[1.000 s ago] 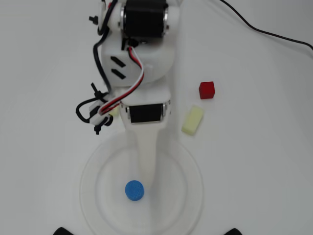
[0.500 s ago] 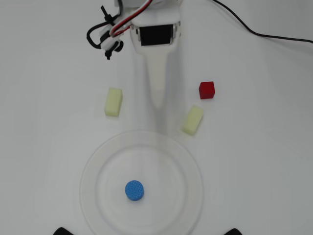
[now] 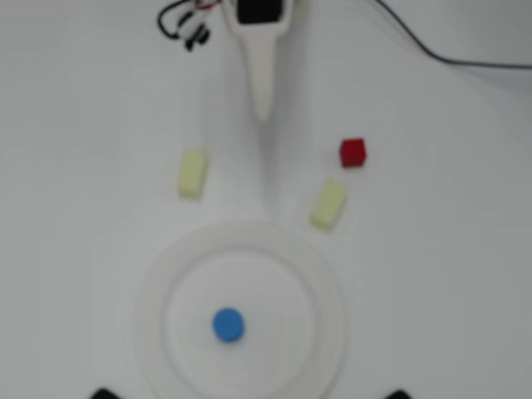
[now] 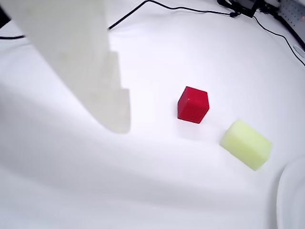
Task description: Grasp a blue block and put it in the dish.
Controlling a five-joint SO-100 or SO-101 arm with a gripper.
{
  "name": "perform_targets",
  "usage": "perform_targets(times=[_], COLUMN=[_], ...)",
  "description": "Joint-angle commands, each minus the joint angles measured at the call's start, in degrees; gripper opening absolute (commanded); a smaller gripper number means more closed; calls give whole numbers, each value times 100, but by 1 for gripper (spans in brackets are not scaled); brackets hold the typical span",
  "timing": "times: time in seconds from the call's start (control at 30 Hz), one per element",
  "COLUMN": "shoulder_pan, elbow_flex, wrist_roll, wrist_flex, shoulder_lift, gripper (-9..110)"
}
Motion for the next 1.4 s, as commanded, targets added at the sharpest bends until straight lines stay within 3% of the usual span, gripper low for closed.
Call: perform_targets(times=[0.0,0.4,0.6,0.73,0.93,1.37], shoulder_pan=[18,26,352,466,536,492], elbow_flex=[1028,3990,5063,5774,6003,6012], wrist_roll=[-79,9,0,-105,35,343], wrist_flex=[-1028,-2435,-2347,-1591,-1415,-914], shoulder_lift=[694,2821,4500,6126,6117,6117], gripper=[42,33,23,18,0,0])
